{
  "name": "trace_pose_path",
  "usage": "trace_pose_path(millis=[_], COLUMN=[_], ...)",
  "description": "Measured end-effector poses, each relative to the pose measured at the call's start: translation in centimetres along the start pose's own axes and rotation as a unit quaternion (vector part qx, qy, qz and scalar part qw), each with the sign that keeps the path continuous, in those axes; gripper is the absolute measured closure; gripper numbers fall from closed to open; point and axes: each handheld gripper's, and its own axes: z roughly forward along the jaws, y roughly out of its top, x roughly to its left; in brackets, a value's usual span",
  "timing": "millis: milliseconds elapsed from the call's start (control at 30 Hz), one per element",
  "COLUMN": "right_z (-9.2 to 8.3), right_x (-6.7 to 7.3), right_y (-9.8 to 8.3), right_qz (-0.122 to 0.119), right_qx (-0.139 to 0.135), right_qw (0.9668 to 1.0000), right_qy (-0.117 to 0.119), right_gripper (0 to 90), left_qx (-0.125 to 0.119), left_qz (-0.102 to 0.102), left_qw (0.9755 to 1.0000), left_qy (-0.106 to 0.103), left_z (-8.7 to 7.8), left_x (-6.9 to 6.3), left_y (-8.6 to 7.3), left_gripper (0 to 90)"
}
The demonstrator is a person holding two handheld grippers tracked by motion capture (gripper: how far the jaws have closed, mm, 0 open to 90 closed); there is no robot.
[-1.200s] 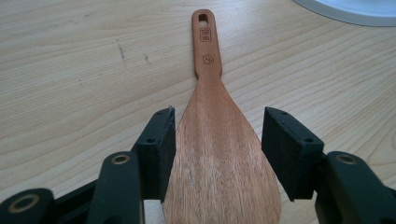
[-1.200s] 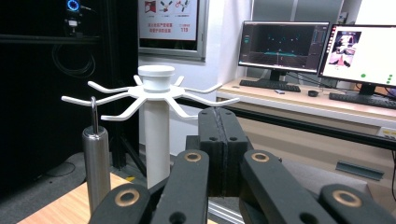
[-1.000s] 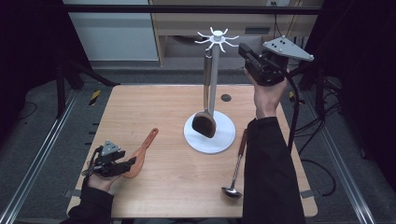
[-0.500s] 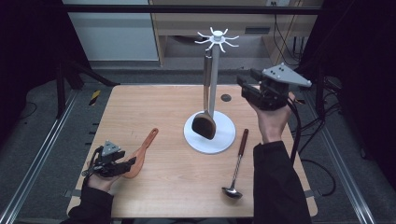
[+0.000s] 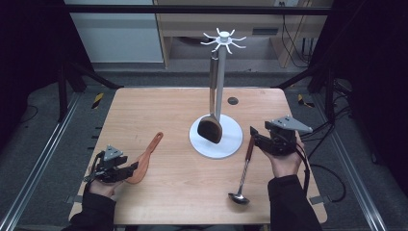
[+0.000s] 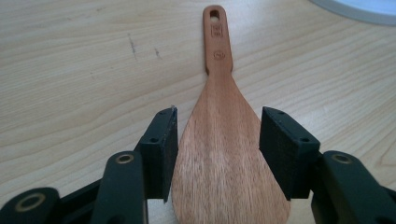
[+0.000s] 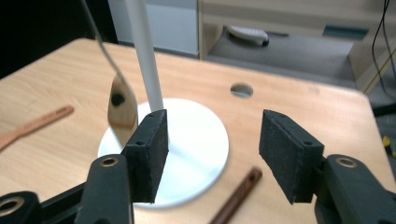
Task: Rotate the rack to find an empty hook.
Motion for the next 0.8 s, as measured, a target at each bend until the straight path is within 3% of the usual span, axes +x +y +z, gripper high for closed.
trace_pose_path(millis=[167,300,467,600,800], right_z=[-0.6,-0.6,0.2,0.6,1.7], right_x=[-0.6,-0.7,-0.7,-0.7,-0.5], right_y=[-2.8,-5.0,-7.8,-9.2,-10.4], right_qz=[0.012,0.018,0.029,0.03,0.041], right_qx=[0.02,0.042,0.067,0.093,0.127], right_qw=[0.9997,0.999,0.9972,0.9951,0.9908], right_qy=[0.002,0.005,0.015,0.02,0.019], right_gripper=[43.3,43.8,44.6,46.2,47.5], left_qx=[-0.005,0.011,0.02,0.012,0.006], left_qz=[-0.01,-0.021,-0.016,-0.02,-0.027], left_qw=[0.9999,0.9997,0.9996,0.9996,0.9996], left_qy=[-0.002,-0.006,-0.008,-0.016,-0.007], left_z=[-0.5,-0.5,-0.5,-0.7,-1.0], left_x=[0.4,0.6,0.2,0.2,0.5], left_y=[-0.2,-0.6,-0.8,-0.8,-1.0], left_gripper=[51.0,52.1,50.0,47.0,45.9])
